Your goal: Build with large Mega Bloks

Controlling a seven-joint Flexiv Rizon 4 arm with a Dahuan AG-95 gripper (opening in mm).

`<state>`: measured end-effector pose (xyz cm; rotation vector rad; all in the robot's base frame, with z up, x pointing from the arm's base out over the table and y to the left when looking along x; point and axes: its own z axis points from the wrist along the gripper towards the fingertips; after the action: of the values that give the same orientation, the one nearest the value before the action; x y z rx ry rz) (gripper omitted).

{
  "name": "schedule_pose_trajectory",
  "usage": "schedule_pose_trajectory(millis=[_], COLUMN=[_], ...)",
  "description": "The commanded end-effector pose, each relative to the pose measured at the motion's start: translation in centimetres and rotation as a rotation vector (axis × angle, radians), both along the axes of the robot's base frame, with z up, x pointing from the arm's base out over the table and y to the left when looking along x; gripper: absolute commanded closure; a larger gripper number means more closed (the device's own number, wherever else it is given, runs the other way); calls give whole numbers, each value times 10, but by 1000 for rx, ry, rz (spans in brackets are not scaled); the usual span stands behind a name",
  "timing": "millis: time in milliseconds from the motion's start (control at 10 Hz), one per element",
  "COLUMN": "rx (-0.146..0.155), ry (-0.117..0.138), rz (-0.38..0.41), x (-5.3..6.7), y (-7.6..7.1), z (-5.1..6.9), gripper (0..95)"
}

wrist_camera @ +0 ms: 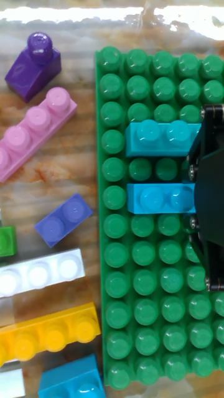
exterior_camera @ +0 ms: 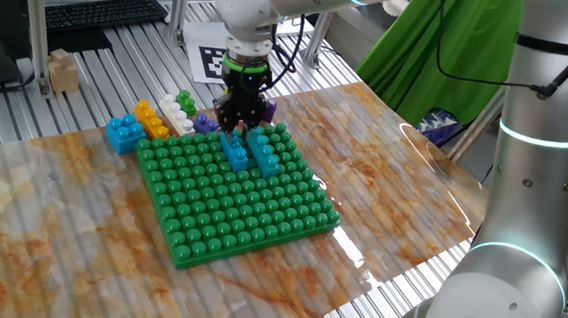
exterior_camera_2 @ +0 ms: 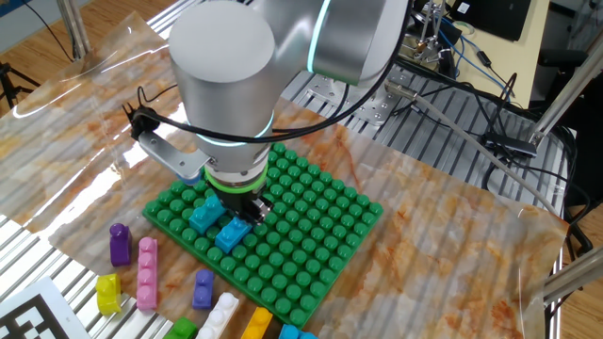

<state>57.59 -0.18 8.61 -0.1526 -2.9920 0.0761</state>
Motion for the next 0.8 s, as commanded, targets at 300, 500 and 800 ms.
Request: schedule_pose_trajectory(millis=[300, 500, 800], rx=[5, 6, 8], ry=[0, 0, -3], rz=[-1, 4, 16], x=[2, 2, 3], y=[0, 0, 1], z=[-1, -3, -6], gripper=[950, 950, 950])
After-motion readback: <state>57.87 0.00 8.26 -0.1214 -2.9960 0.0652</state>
